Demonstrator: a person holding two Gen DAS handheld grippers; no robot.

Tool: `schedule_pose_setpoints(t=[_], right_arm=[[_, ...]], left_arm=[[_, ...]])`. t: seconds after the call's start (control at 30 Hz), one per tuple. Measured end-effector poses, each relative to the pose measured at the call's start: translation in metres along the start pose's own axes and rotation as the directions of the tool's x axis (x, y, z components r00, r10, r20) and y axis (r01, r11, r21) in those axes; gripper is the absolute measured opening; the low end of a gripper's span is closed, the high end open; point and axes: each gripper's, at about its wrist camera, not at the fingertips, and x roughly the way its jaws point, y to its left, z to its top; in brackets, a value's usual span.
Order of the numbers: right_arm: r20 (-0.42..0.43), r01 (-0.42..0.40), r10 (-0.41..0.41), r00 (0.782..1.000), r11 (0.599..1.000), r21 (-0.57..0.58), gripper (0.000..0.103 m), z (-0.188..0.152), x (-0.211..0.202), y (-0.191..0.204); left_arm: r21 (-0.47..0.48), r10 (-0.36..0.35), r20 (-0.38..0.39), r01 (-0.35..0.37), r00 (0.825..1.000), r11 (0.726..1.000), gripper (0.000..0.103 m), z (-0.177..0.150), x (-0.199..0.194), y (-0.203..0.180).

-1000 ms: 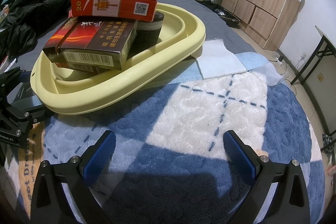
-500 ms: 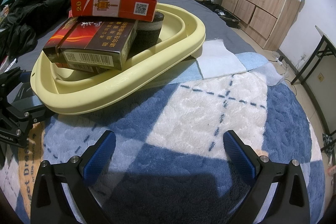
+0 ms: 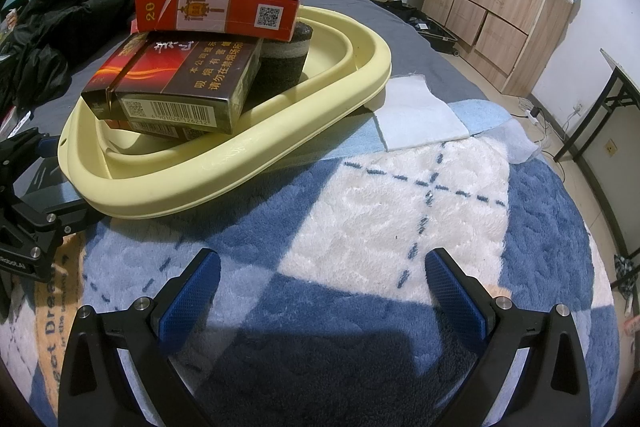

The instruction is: Organize rigid objects

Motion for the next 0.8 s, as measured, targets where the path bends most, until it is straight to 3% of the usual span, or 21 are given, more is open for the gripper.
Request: schedule_pose_setpoints(t=[0.8], right_arm=[[0.0,0.0,0.0,1.0,1.0,0.0,0.103,0.0,0.0,0.0001]], left_arm=[[0.002,0.004,0.001,-0.004,1.0,1.0,0.103,-0.0012,-0.0009,-0.0016]])
